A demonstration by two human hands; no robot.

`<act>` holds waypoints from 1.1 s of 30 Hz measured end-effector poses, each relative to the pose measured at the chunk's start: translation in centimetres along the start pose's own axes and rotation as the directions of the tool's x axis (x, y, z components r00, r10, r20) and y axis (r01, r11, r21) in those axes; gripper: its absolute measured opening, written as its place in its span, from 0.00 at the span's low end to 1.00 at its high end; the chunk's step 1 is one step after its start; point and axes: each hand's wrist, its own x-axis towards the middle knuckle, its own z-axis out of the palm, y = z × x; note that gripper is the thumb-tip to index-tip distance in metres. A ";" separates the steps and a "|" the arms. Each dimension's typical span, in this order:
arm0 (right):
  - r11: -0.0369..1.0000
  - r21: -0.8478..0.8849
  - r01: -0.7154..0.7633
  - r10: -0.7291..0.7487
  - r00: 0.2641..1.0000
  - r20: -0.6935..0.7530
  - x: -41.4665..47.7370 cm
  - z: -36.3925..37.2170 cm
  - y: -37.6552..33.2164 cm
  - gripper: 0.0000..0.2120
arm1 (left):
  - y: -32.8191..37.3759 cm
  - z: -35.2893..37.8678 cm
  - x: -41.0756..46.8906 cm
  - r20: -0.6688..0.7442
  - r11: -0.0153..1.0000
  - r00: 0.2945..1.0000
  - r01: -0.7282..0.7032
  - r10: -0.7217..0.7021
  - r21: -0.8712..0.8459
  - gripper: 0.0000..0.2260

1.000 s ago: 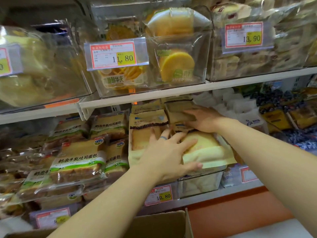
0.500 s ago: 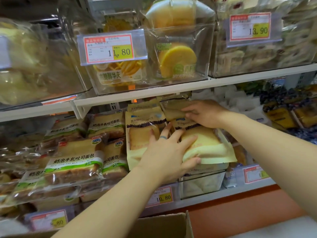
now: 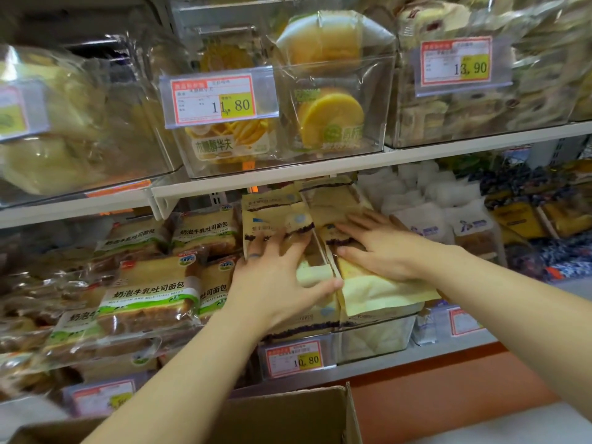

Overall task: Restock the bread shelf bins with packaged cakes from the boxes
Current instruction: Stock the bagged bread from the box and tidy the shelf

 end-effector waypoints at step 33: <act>0.992 0.111 0.067 -0.029 0.949 -0.315 -12.2 3.0 0.1 0.31 | 2.9 -1.4 -6.8 -0.170 0.989 0.975 -0.142 0.146 0.031 0.24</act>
